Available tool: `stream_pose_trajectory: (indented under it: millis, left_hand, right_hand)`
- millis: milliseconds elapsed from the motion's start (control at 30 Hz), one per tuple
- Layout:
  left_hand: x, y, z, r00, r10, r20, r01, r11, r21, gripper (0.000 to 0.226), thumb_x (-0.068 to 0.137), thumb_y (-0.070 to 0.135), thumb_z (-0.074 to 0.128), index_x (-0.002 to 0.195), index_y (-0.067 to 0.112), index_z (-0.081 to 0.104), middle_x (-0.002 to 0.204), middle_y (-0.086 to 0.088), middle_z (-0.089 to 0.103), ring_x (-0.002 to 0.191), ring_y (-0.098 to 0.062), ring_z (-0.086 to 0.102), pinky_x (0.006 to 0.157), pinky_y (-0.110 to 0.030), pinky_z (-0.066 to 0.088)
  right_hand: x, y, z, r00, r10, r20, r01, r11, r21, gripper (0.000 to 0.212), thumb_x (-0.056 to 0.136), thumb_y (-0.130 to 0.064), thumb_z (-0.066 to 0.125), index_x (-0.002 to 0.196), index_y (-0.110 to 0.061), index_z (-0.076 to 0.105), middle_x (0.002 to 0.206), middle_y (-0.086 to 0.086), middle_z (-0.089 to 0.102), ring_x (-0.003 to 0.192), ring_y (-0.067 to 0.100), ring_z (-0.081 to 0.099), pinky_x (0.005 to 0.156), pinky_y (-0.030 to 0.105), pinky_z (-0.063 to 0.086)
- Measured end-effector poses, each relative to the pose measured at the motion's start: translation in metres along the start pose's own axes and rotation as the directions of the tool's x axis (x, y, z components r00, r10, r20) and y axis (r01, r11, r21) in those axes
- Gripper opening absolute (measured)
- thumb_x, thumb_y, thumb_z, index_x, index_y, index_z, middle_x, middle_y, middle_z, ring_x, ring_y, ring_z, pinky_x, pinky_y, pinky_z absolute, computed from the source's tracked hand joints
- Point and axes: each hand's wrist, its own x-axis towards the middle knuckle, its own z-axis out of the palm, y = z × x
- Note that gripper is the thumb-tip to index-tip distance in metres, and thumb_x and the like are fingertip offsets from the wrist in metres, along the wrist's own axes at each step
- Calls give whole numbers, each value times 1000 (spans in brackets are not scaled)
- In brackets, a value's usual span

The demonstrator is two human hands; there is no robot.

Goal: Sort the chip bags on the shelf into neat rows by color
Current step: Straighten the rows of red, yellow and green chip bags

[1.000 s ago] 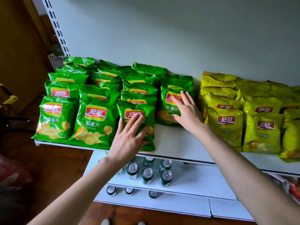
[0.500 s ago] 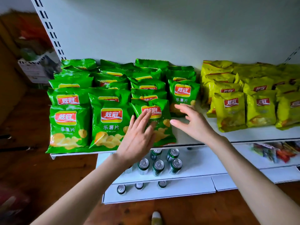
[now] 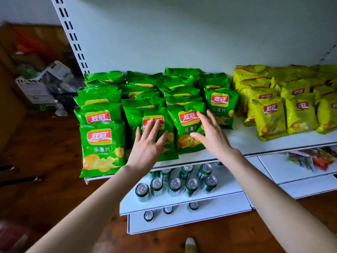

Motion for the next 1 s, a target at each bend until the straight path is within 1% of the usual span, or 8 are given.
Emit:
stream_pose_trajectory:
  millis: [167,300,367,500,633,733,833,1000]
  left_hand:
    - [-2,2,1,1000,-12,-19,12,1000,-19,54,61,20,88,109,4,68,126,-33,53,118,-51,50,81,-73,38]
    - [0,3,0,998,-19,-58,16,999,-39,54,59,16,89,107,4,69,125,-33,54,116,-52,51,82,-73,37]
    - [0,4,1,997,-24,-70,20,998,-53,54,59,15,89,107,5,68,126,-32,54,117,-51,50,83,-72,37]
    - [-1,3,1,994,-2,-113,-9,995,-99,44,72,18,79,111,4,65,129,-30,53,119,-50,49,84,-72,37]
    - [-11,-7,-8,981,14,-196,-40,991,-129,41,88,29,45,117,5,61,133,-27,51,127,-44,44,93,-68,34]
    - [-35,-30,-20,945,-144,-292,102,983,-155,44,85,33,48,122,9,51,137,-28,45,133,-38,33,100,-65,24]
    - [-65,-63,-30,873,-334,-355,314,942,-114,55,82,38,61,125,7,45,139,-33,39,133,-42,28,97,-69,24]
    - [-73,-89,-29,823,-542,-171,524,840,-141,96,63,38,84,136,-2,37,142,-40,28,133,-55,25,94,-73,27]
  right_hand:
    - [-3,1,0,998,-6,-59,-1,993,-114,71,87,-30,62,146,-19,23,156,10,-3,143,30,4,113,40,16]
    - [-10,-6,5,959,-161,-231,129,980,-149,53,79,-18,71,128,-7,53,146,23,31,132,42,31,105,51,32]
    - [-15,-10,14,955,-154,-253,135,987,-92,49,78,-26,70,120,-4,59,140,24,40,127,43,38,101,51,35]
    - [-20,-18,39,964,-142,-224,123,988,-94,84,69,-59,60,132,-5,49,147,24,27,136,39,25,110,45,16]
    - [-19,-20,47,965,-149,-217,111,977,-180,94,67,-54,73,138,-2,39,150,27,16,139,41,16,111,46,7]
    - [-17,-19,51,962,-151,-227,98,968,-230,95,61,-53,77,131,2,47,143,33,27,132,47,28,105,53,12]
    - [-17,-20,57,944,-160,-290,97,971,-219,98,60,-51,79,131,6,44,144,32,24,134,45,24,105,52,9]
    - [-14,-24,66,936,-175,-306,133,979,-154,96,67,-46,76,138,4,35,151,26,12,141,35,8,112,41,3]
